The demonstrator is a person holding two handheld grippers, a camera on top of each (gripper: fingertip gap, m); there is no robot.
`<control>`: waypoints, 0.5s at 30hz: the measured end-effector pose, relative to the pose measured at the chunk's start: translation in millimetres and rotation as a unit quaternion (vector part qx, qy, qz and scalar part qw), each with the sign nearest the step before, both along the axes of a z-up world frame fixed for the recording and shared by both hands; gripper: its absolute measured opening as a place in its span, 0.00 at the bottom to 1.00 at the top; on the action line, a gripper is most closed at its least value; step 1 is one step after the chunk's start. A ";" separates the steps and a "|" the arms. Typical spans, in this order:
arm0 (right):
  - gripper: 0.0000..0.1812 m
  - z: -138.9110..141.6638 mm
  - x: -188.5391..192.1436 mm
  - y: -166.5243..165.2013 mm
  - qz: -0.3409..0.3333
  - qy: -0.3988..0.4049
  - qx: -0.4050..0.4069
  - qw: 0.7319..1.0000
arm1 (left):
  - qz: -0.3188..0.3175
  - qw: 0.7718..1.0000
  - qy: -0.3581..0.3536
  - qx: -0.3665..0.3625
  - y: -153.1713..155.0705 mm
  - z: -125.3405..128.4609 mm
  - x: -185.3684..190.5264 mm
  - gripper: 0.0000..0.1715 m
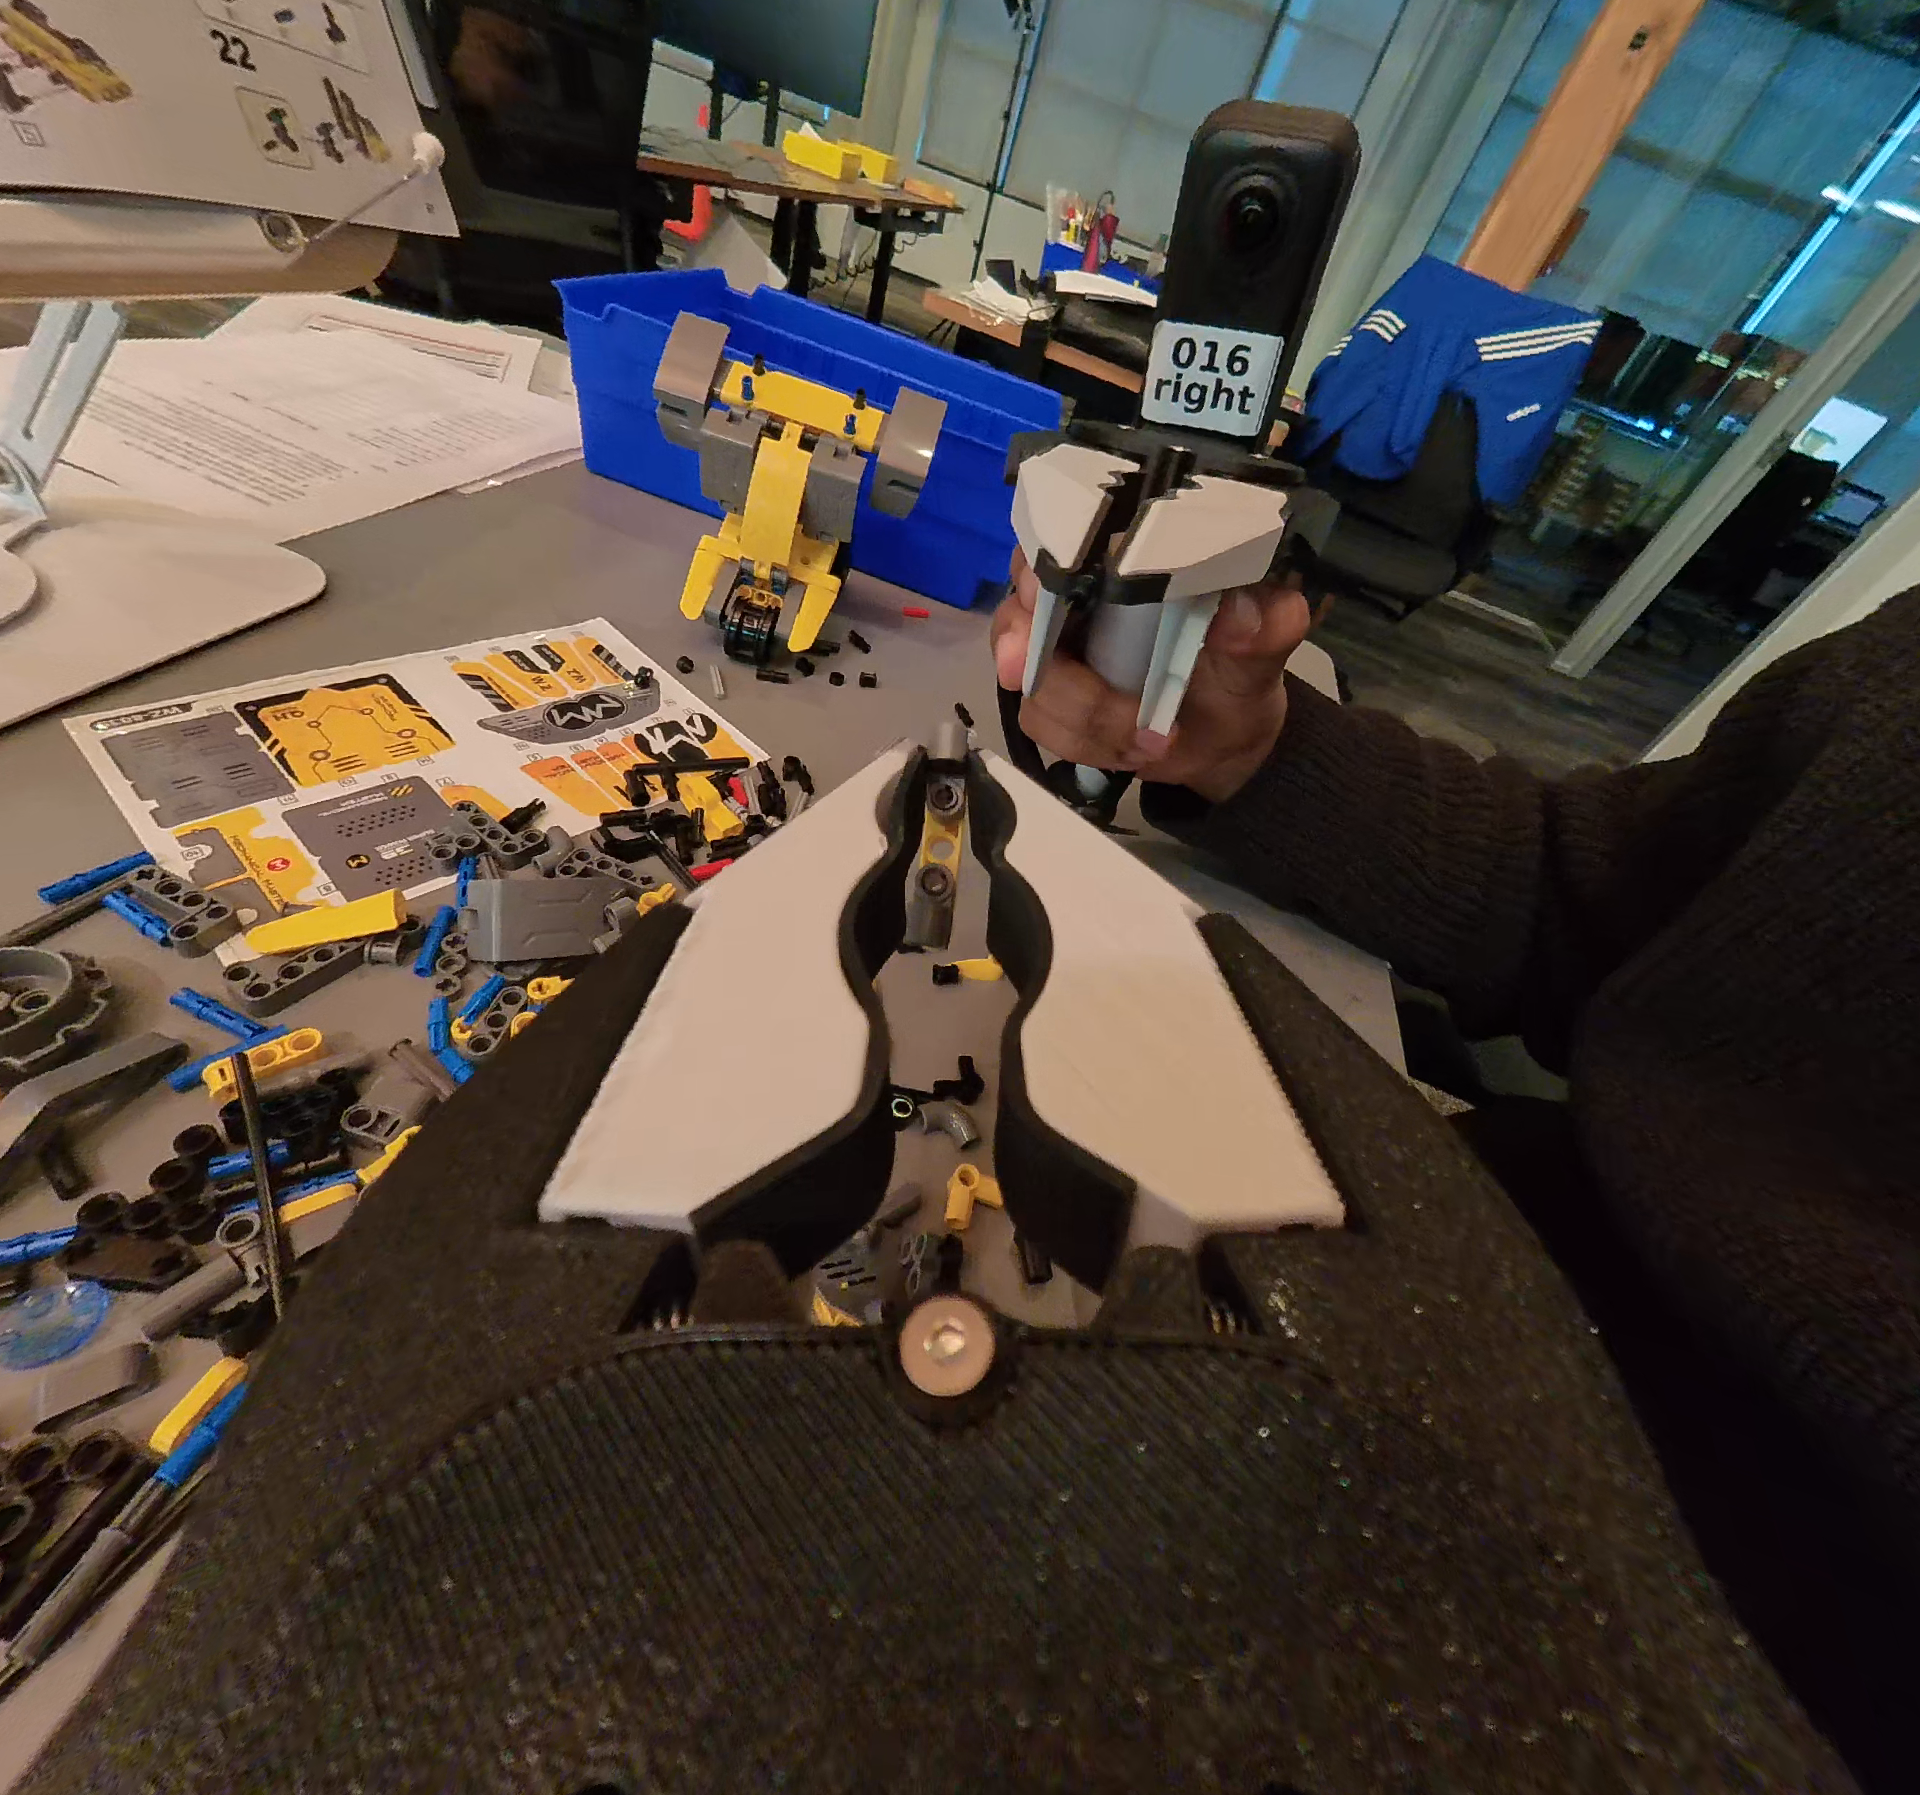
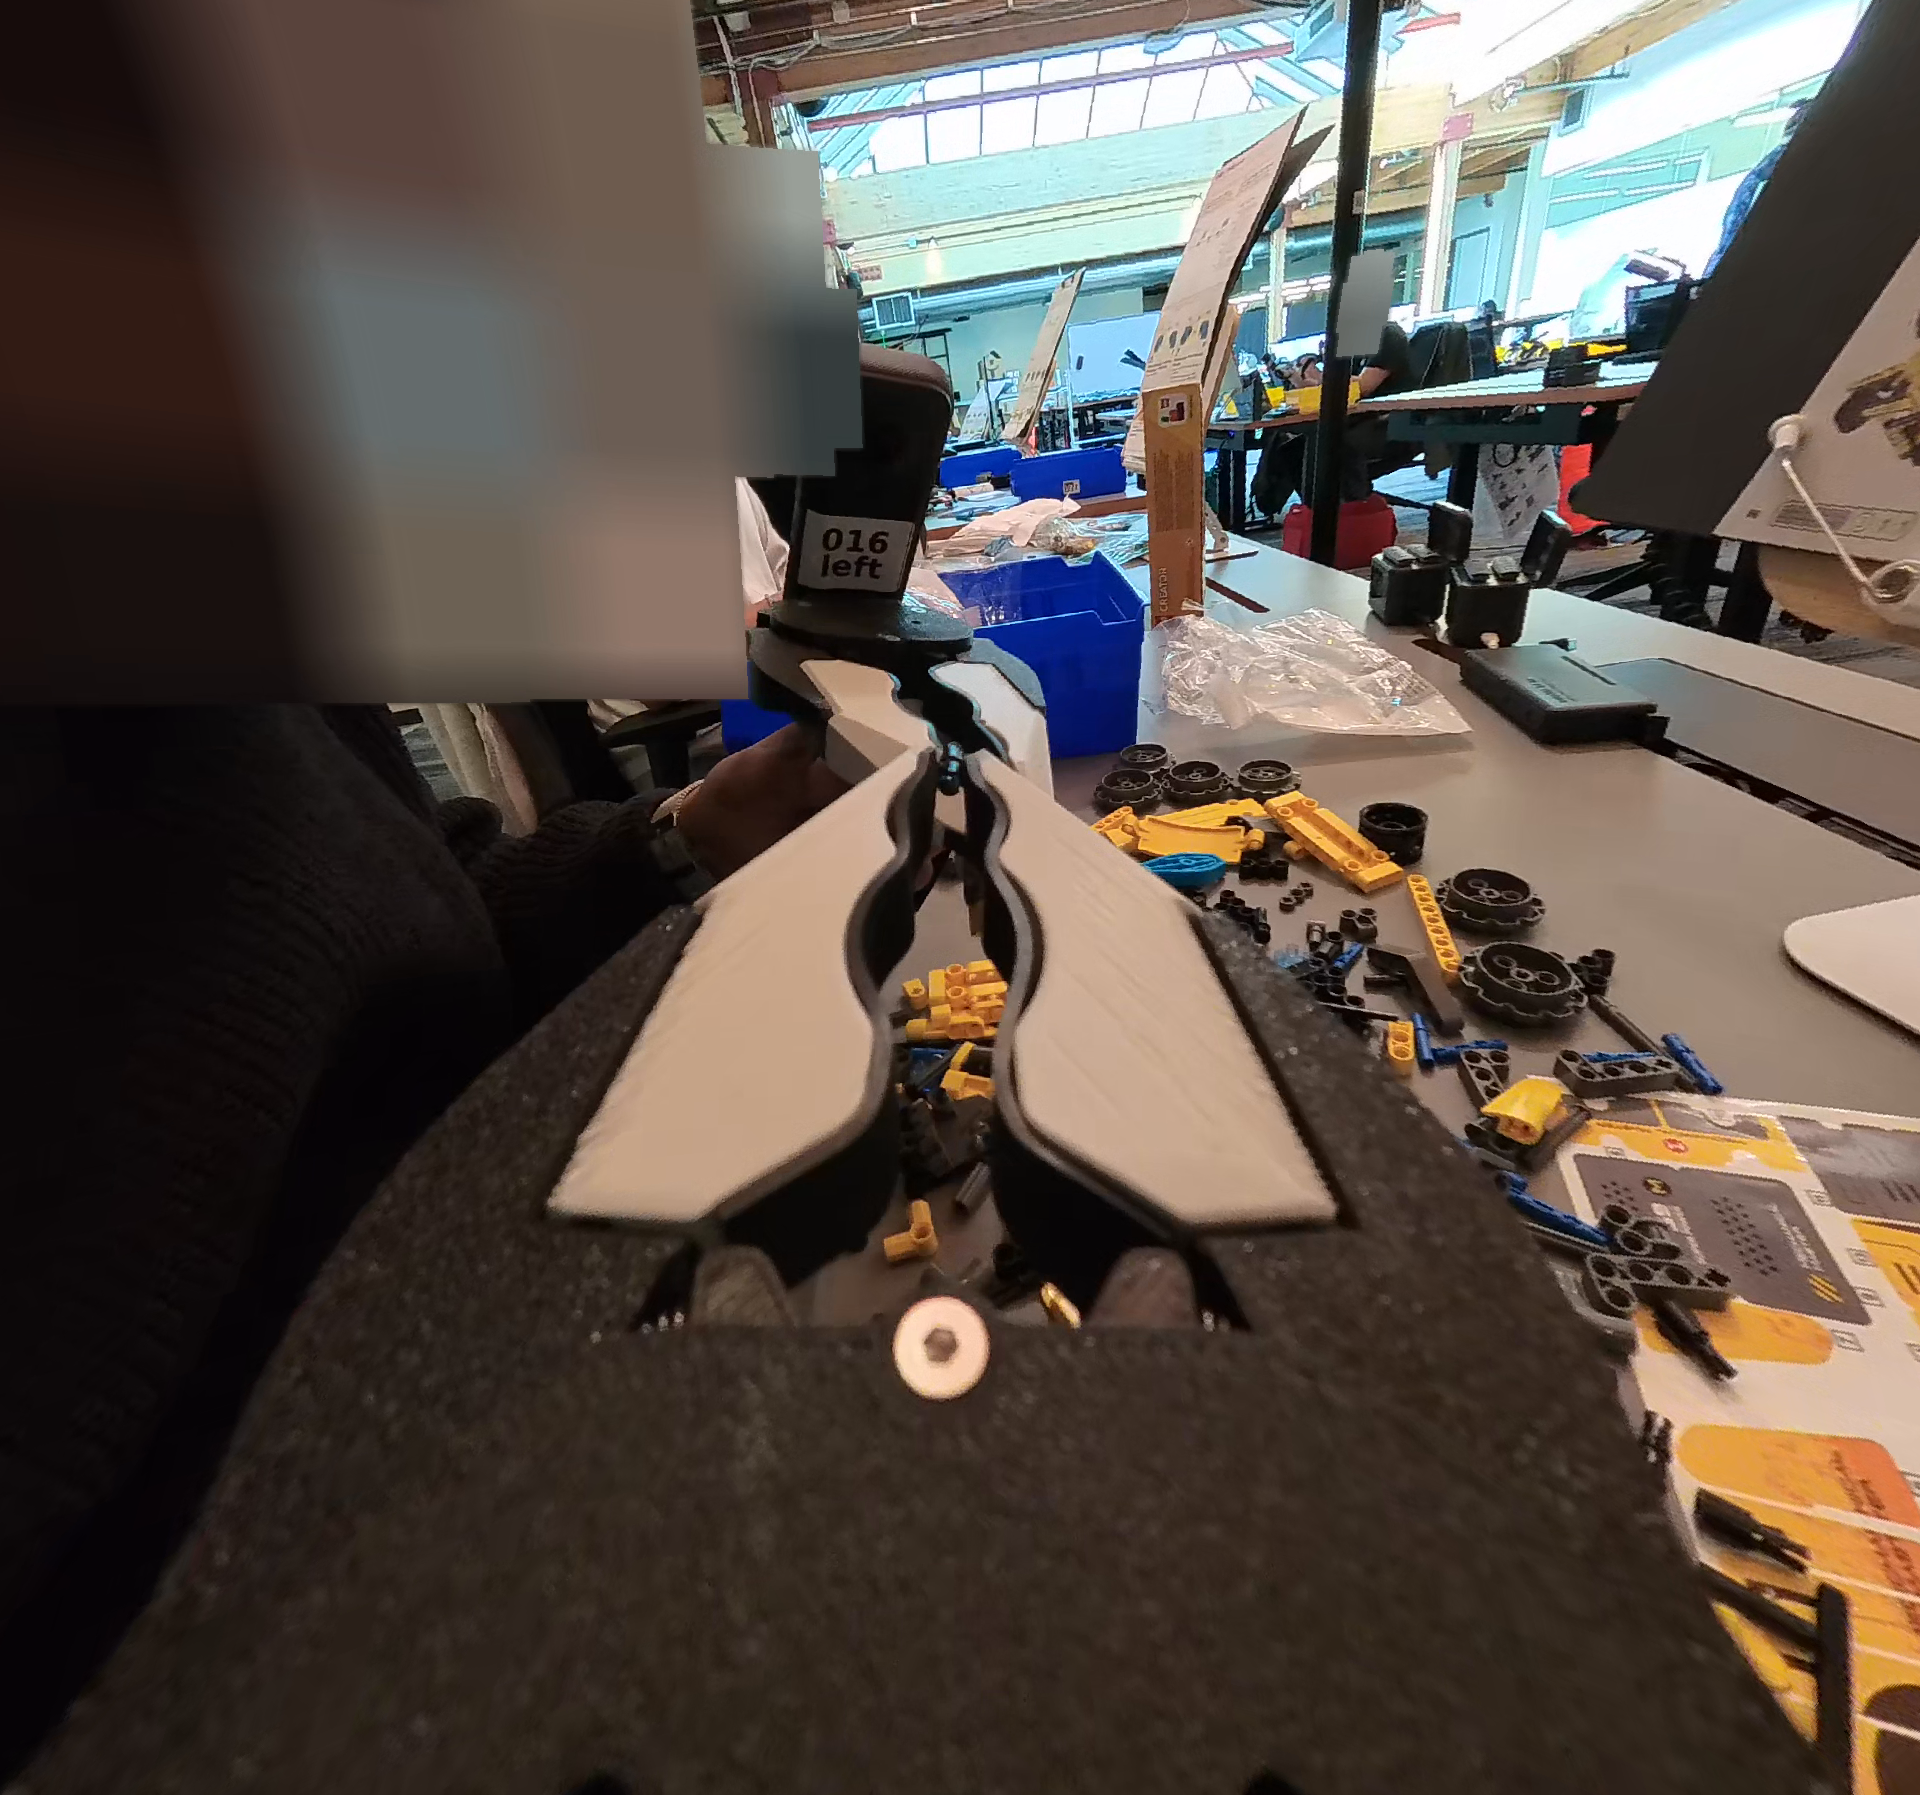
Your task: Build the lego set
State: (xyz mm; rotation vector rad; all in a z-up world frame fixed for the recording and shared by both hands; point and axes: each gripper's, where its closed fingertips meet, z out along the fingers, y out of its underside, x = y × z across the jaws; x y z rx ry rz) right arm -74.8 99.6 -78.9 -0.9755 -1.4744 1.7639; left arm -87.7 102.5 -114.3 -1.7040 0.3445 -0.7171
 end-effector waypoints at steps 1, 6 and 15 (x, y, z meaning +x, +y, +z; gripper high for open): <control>0.02 0.1 0.1 -0.1 0.000 0.000 0.000 1.000 | 0.001 1.000 -0.001 0.001 0.0 0.4 -0.5 0.02; 0.02 1.4 1.3 0.6 0.000 0.003 -0.001 1.000 | 0.004 1.000 -0.005 -0.001 0.6 0.4 -2.4 0.02; 0.02 -4.3 -1.1 4.0 -0.005 -0.007 0.000 1.000 | 0.002 1.000 -0.008 -0.007 0.4 -0.4 -2.4 0.02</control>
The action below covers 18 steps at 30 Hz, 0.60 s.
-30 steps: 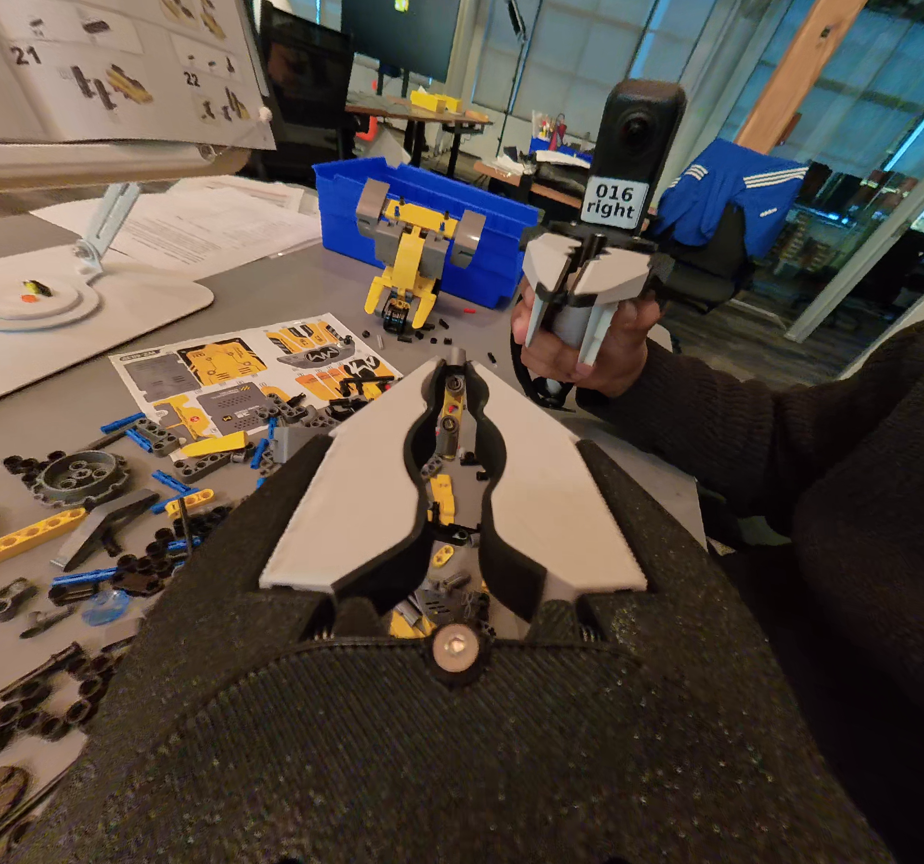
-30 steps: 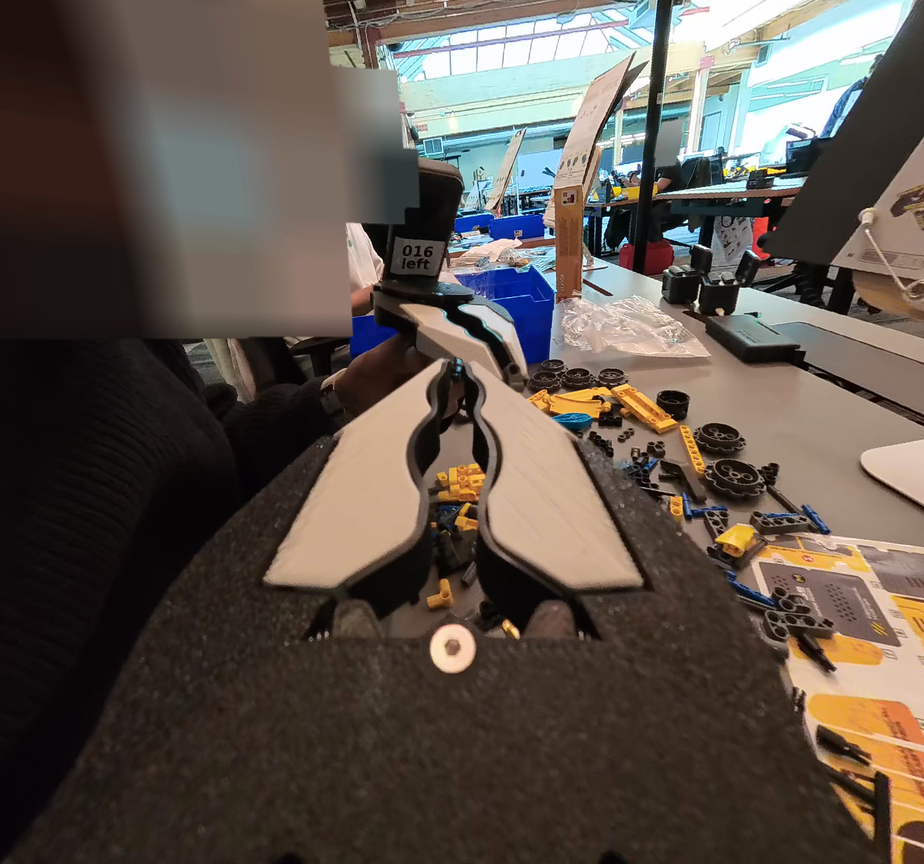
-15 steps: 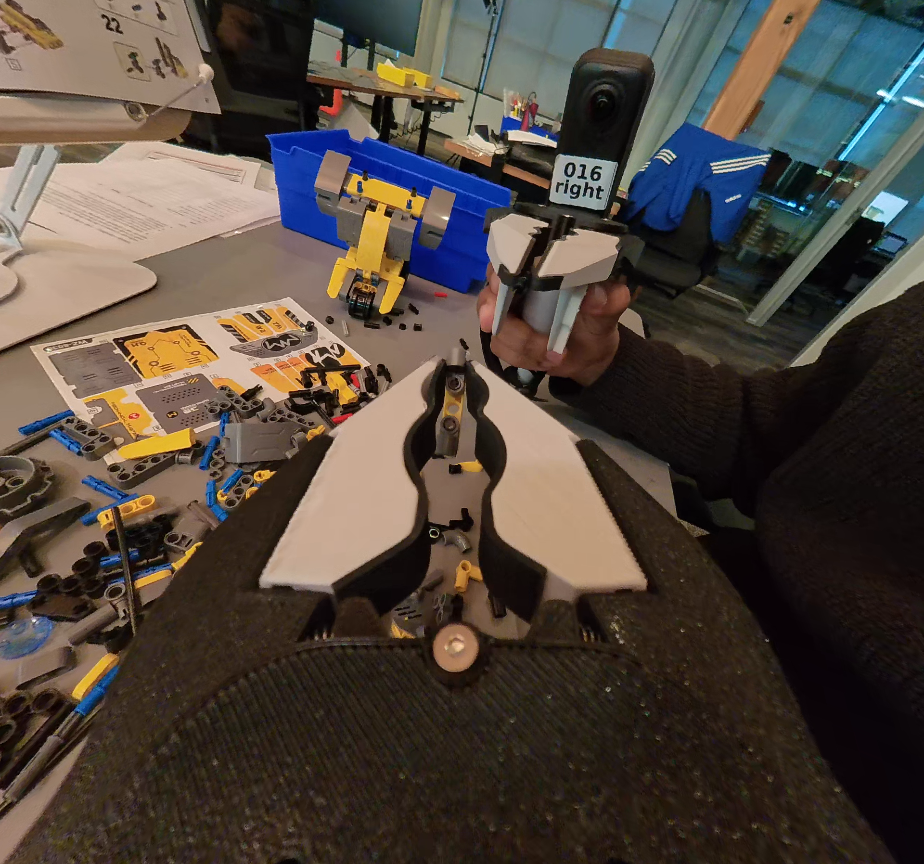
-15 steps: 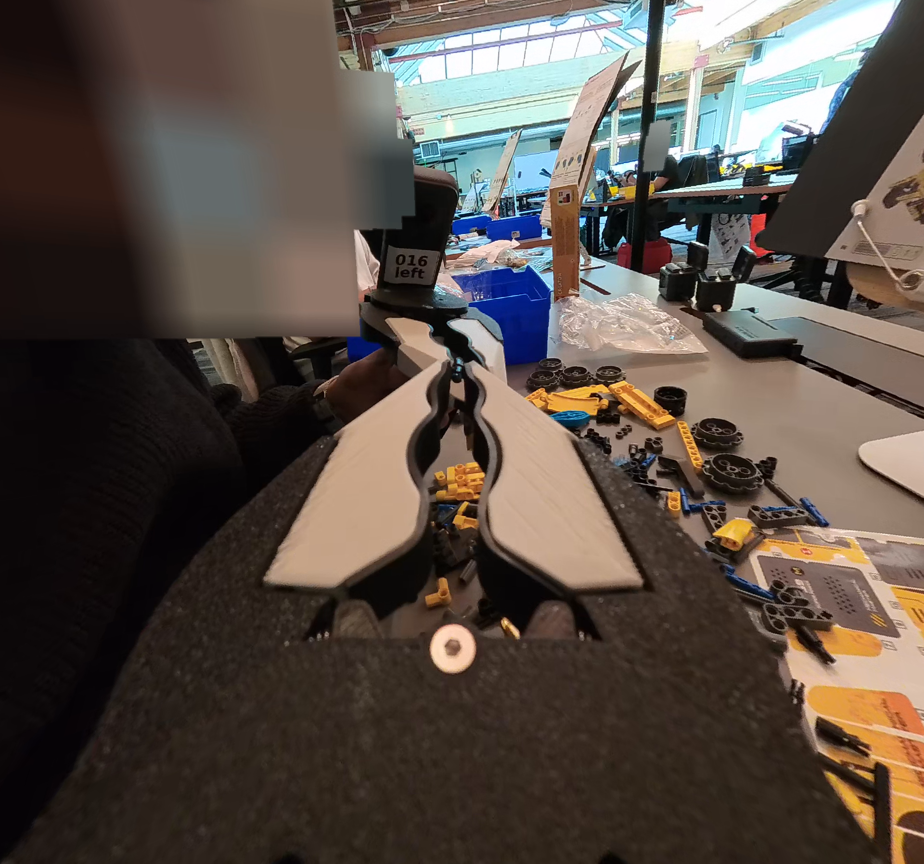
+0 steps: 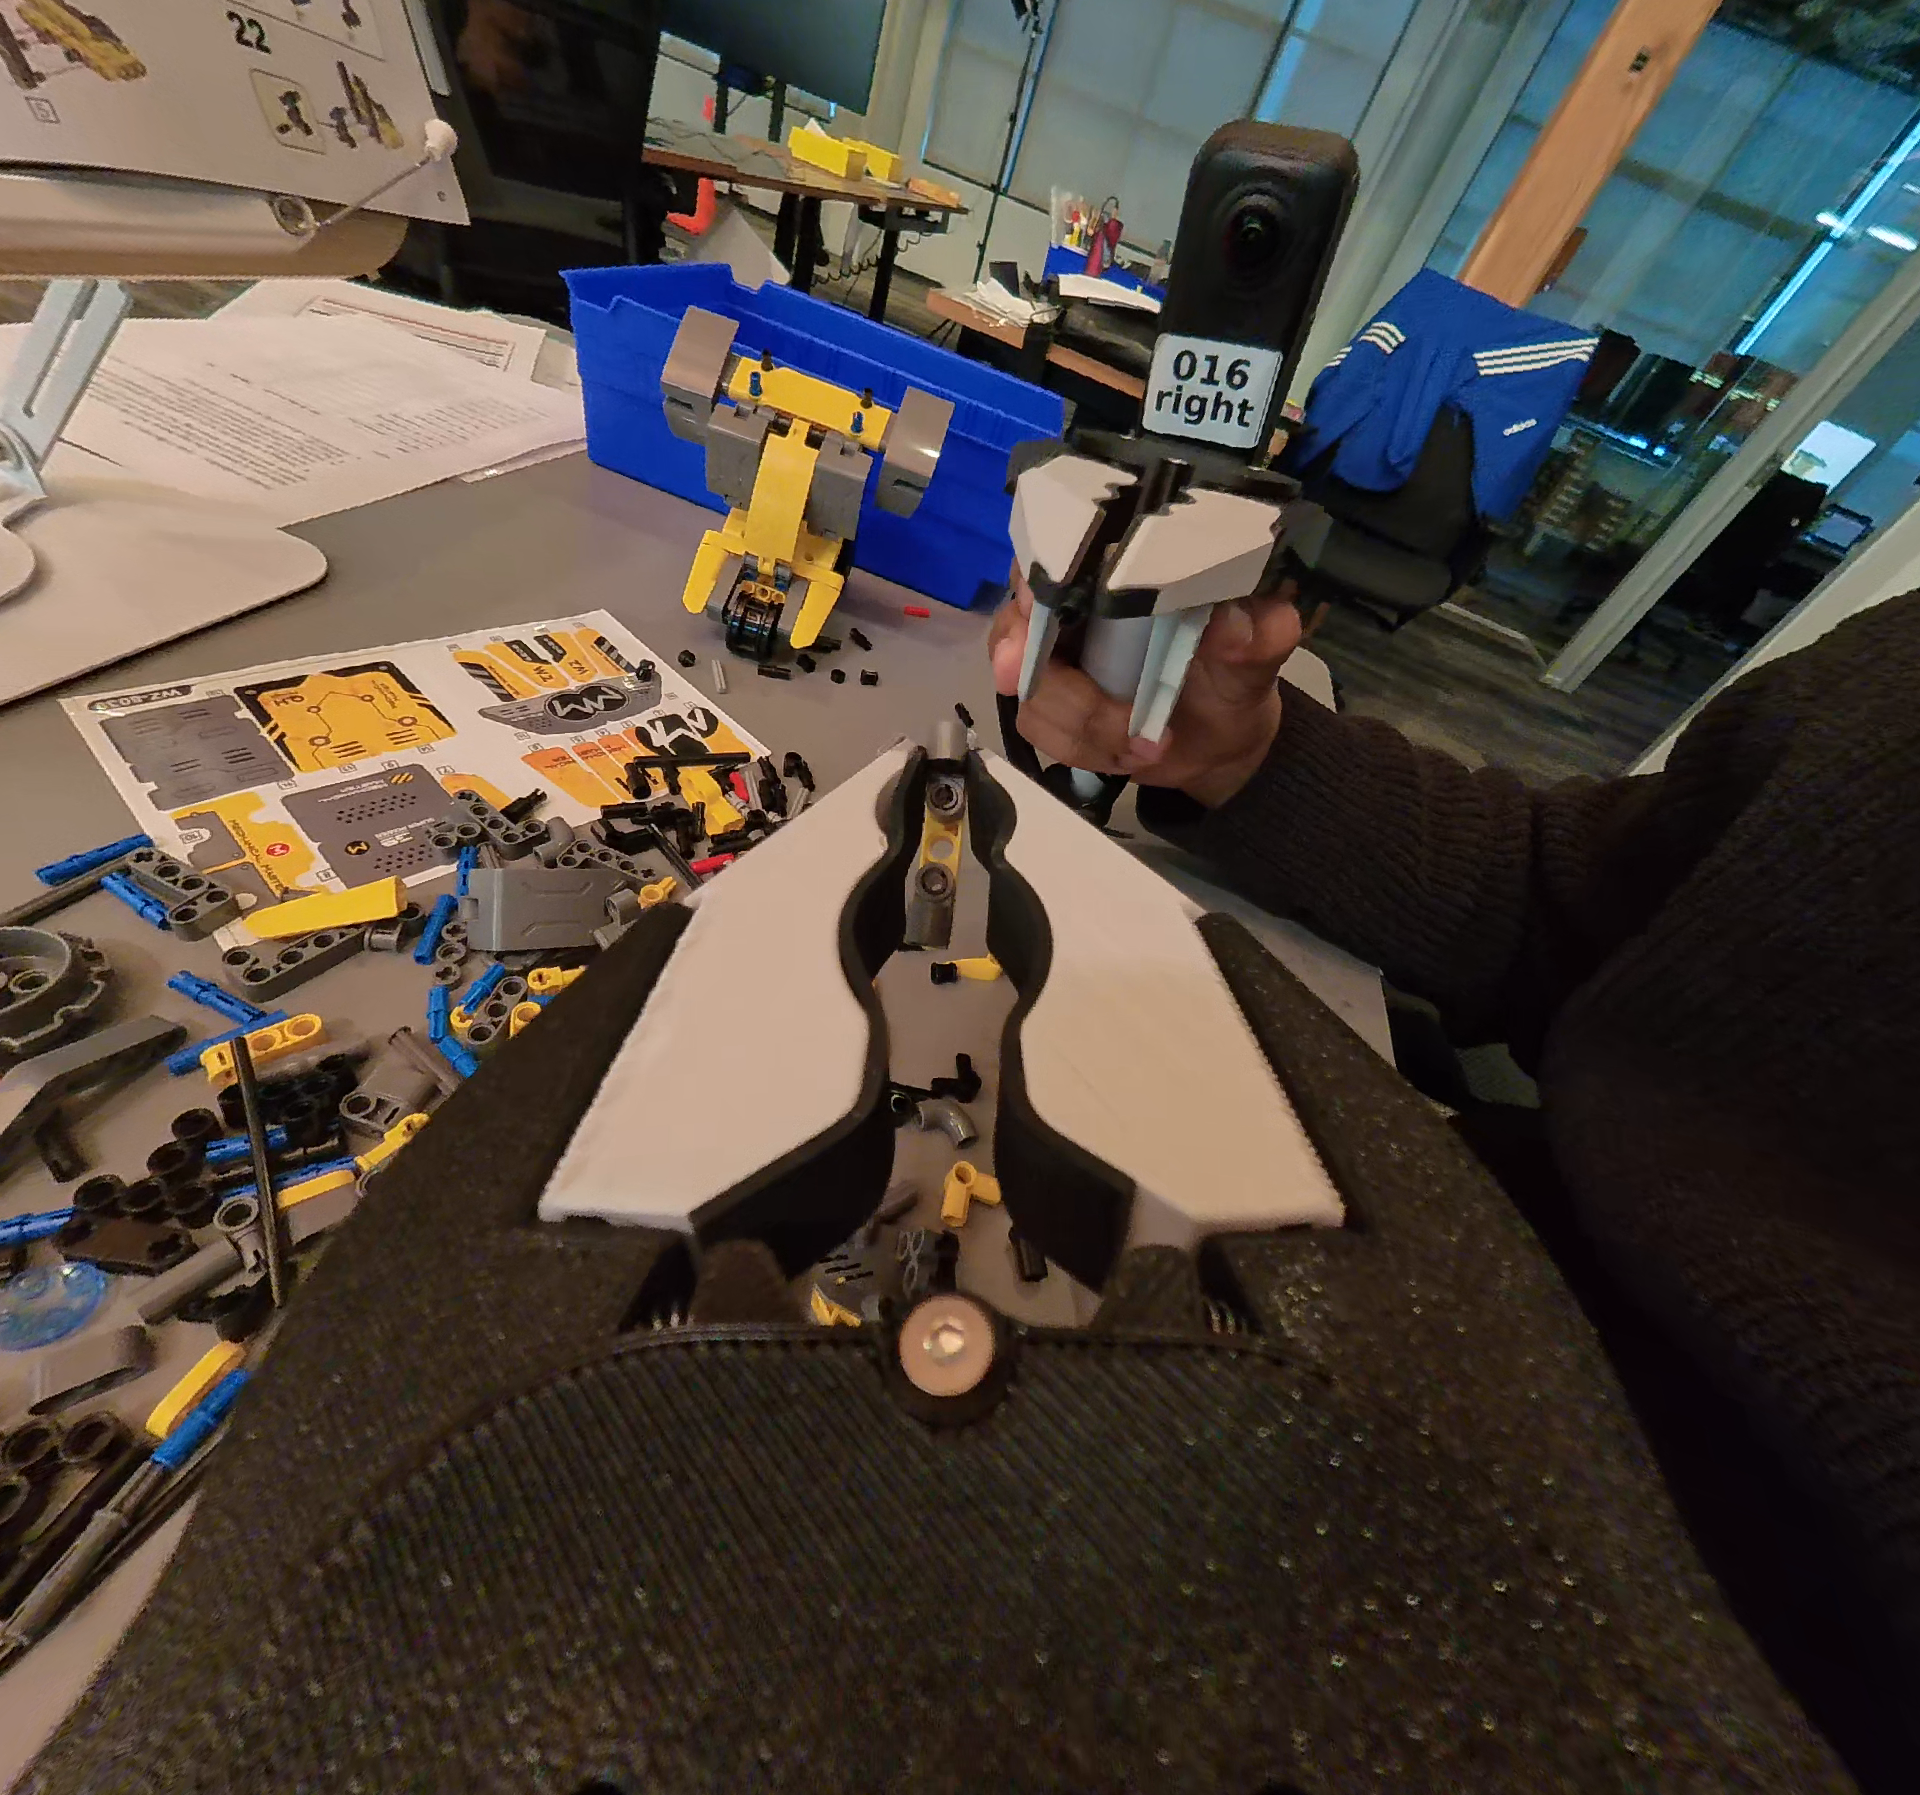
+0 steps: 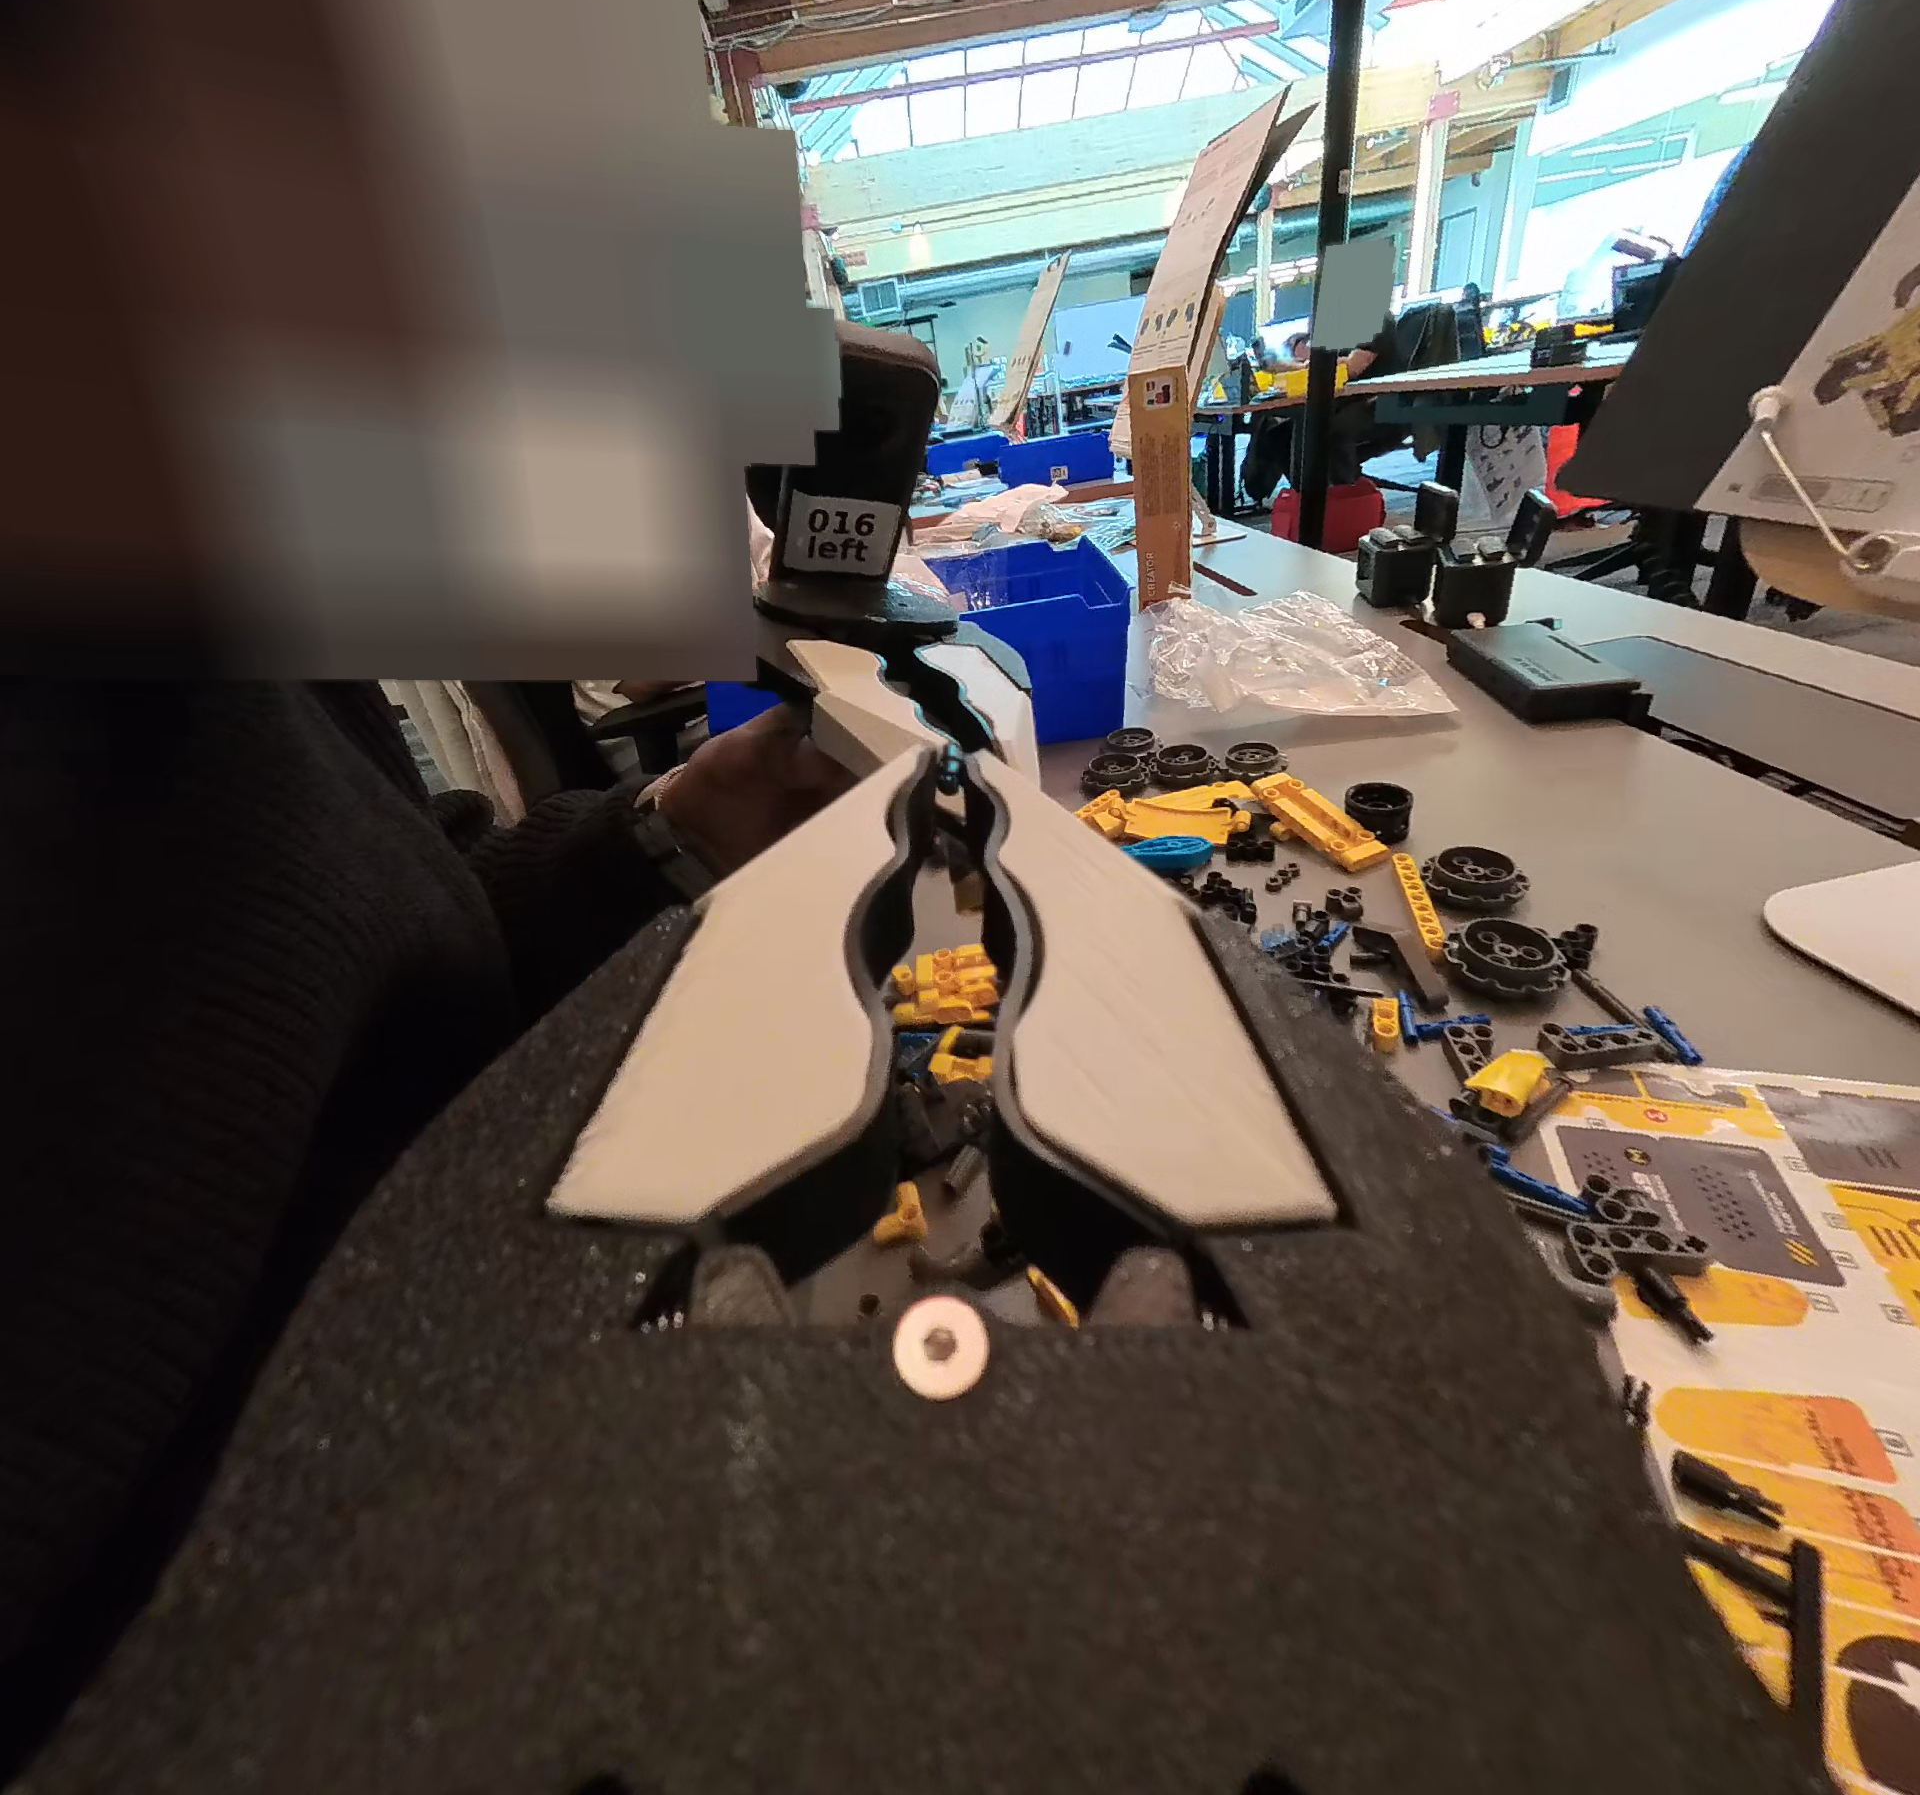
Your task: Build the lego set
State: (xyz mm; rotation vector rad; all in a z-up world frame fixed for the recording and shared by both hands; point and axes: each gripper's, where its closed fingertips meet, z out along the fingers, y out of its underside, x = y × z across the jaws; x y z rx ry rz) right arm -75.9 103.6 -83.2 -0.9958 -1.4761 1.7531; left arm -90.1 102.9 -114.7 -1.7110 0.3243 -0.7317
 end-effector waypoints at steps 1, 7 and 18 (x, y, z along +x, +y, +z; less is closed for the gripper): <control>0.02 -1.3 -0.4 1.1 -0.001 -0.002 0.001 1.000 | 0.001 1.000 0.000 -0.001 0.2 -0.2 -0.3 0.02; 0.02 -3.2 4.0 9.9 -0.022 0.015 0.040 0.999 | 0.014 1.000 0.008 -0.025 4.1 -9.9 -5.2 0.02; 0.02 -14.2 -11.6 35.2 -0.086 0.009 0.068 0.994 | -0.036 0.998 -0.021 -0.045 -7.6 -5.3 11.0 0.03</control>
